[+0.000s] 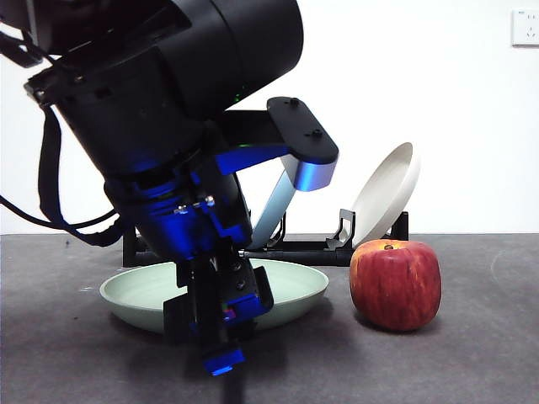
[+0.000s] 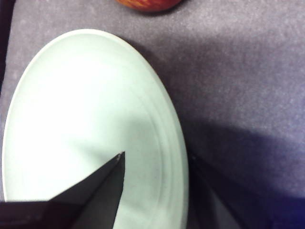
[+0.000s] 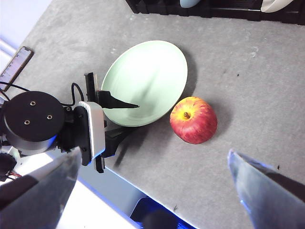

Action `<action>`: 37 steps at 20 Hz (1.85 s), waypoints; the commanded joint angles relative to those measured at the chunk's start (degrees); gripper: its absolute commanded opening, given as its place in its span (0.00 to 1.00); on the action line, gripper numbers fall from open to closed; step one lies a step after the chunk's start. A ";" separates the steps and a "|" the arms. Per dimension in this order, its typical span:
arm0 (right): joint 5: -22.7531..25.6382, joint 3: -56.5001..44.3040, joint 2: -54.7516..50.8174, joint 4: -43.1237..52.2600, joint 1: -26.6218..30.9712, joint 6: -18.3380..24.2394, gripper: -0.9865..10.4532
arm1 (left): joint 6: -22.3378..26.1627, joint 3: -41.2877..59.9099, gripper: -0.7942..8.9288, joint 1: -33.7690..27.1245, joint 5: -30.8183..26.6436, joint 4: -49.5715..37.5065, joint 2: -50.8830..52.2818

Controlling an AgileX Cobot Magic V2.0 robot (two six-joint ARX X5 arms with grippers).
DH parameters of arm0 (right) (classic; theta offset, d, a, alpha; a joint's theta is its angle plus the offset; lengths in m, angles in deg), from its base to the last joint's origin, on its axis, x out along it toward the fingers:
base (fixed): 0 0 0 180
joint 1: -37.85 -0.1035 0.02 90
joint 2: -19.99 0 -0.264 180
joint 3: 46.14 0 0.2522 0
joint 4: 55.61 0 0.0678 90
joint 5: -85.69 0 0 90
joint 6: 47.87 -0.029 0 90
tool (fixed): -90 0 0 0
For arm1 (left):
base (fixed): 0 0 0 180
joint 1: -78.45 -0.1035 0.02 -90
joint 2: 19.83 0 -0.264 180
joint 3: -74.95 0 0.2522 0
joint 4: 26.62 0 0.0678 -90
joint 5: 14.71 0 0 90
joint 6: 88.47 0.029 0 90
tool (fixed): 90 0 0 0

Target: Take the green plate from the plate rack,put the plate on the table,take the apple from the table,put the apple in the plate

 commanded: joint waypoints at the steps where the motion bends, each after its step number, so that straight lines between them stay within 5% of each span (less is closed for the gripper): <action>1: -0.11 0.13 -0.07 0.13 -0.09 -0.35 0.64 | -2.78 -0.68 0.36 0.37 1.55 1.92 0.92; 3: -0.11 0.13 -0.07 0.13 -0.09 -0.35 0.64 | -3.43 -2.23 0.47 0.37 1.75 3.32 3.78; 7: -0.09 0.13 0.09 0.37 -0.09 -0.33 0.64 | -4.76 -6.62 0.48 0.37 2.03 9.86 9.92; 15: 0.61 0.13 10.36 7.65 -5.01 -0.33 0.64 | -19.28 -24.37 0.48 0.37 2.73 34.07 25.73; 22: 17.57 0.13 26.62 16.98 -18.71 0.79 0.64 | -23.63 -34.12 0.48 0.37 10.56 47.34 33.44; 30: 23.39 0.13 40.00 23.74 -24.81 0.70 0.64 | -24.28 -35.67 0.48 0.37 13.16 55.23 34.10; 33: 28.89 0.13 44.28 24.46 -26.47 0.77 0.64 | -25.35 -35.67 0.48 0.37 13.18 55.78 34.10; 37: 28.83 0.13 47.93 25.40 -26.80 0.72 0.64 | -25.35 -35.67 0.48 0.37 14.12 55.76 34.10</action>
